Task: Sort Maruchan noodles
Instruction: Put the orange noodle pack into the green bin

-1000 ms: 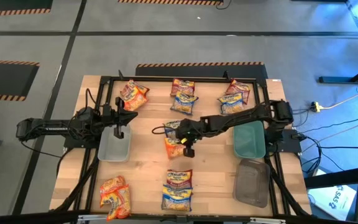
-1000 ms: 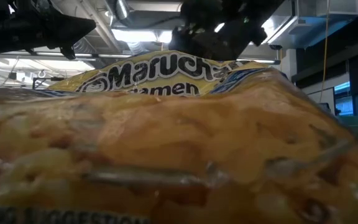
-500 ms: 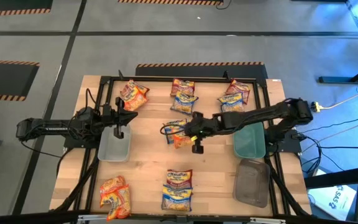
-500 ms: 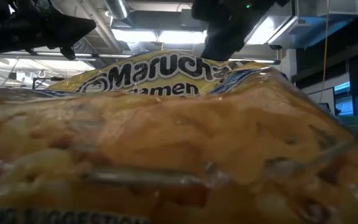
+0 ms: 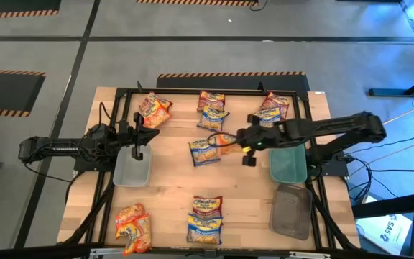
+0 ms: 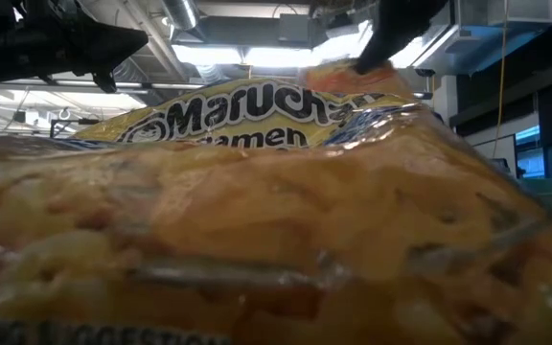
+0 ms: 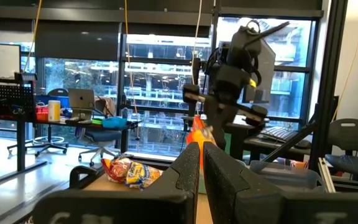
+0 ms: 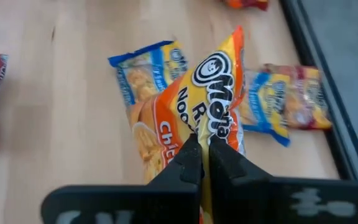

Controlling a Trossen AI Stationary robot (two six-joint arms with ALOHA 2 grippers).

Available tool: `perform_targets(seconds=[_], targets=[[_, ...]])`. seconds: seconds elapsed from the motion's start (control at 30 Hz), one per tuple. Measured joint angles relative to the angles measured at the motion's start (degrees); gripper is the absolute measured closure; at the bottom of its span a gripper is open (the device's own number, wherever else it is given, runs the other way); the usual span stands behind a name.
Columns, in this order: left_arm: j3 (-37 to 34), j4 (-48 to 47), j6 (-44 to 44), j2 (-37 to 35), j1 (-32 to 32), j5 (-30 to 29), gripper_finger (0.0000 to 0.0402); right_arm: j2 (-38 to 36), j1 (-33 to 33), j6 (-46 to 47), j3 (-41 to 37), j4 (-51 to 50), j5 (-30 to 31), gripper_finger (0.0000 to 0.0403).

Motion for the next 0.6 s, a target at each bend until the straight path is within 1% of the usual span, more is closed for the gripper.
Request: perform_targets(seconds=[0.1,0.33,0.47,0.6], targets=[[0.0,-0.15,0.0,-0.01,0.0,0.0,0.0385,-6.12,-0.11,0.9,-4.74,-0.41,0.6,0.0403],[0.0,-0.58,0.02,-0.01,-0.02,-0.02,0.0385,-22.2,-0.11,6.41,-14.95,-4.48,5.52,0.0403],[0.0,-0.62,0.03,0.01,-0.02,-0.42,0.0385,-29.96,-0.11,8.53,-18.56,-9.14,6.09,0.0403],[0.0,-0.77,0.18,0.01,-0.01,-1.09,0.0385,-35.0,-0.11,8.8,-20.21,-14.39,6.06,0.0403]])
